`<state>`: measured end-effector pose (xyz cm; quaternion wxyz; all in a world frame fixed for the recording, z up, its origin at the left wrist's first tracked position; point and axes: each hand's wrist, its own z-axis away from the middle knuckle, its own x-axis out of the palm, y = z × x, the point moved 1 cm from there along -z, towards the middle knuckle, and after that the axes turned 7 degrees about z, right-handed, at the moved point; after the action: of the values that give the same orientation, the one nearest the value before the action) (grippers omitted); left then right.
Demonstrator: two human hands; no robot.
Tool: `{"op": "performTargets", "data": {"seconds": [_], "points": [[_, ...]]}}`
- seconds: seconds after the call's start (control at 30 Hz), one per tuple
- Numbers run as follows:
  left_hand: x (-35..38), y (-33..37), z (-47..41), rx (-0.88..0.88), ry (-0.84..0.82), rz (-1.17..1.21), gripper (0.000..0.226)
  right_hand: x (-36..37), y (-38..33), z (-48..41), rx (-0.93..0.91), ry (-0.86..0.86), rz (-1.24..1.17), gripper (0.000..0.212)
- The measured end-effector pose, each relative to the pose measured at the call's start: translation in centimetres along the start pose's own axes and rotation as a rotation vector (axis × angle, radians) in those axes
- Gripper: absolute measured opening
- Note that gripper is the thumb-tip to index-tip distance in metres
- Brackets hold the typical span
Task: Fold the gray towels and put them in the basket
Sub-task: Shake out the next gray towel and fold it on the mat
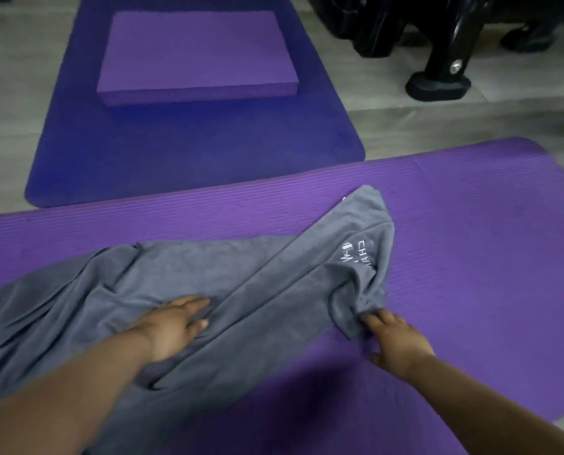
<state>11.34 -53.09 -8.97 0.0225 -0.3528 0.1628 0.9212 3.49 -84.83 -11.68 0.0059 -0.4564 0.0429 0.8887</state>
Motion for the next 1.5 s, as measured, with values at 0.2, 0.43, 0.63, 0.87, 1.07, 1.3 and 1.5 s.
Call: {"op": "performTargets", "data": {"seconds": [0.2, 0.43, 0.63, 0.87, 1.07, 1.3, 1.5], "points": [[1.6, 6.7, -1.7, 0.022, -0.039, -0.042, 0.056, -0.1, 2.7, -2.1, -0.158, 0.053, 0.116, 0.036], [3.5, 12.4, -5.8, -0.178, 0.000, 0.003, 0.061, -0.8, 9.7, -3.1, -0.283, 0.335, -0.253, 0.030], [5.0, 15.4, -6.4, -0.276, 0.019, 0.064, 0.057, 3.3, 5.9, -3.5, -0.592, 0.242, 0.107, 0.060], [5.6, 15.9, -5.5, -0.058, -0.206, 0.020, 0.041, 5.0, 17.1, -2.5, -0.520, 0.285, 0.254, 0.025], [2.1, 15.2, -7.4, 0.027, 0.112, 0.204, 0.026, 1.5, 22.6, -0.7, -0.201, -0.058, 0.163, 0.022], [0.0, 14.4, -10.5, -0.134, 0.284, 0.213, 0.058, -2.1, 18.6, -9.1, 0.368, 0.182, -0.818, 0.054], [-1.2, 14.5, -12.3, -0.347, 0.269, 0.195, 0.050, -1.9, 15.8, -10.2, 0.326, 0.059, -0.568, 0.038]]}}
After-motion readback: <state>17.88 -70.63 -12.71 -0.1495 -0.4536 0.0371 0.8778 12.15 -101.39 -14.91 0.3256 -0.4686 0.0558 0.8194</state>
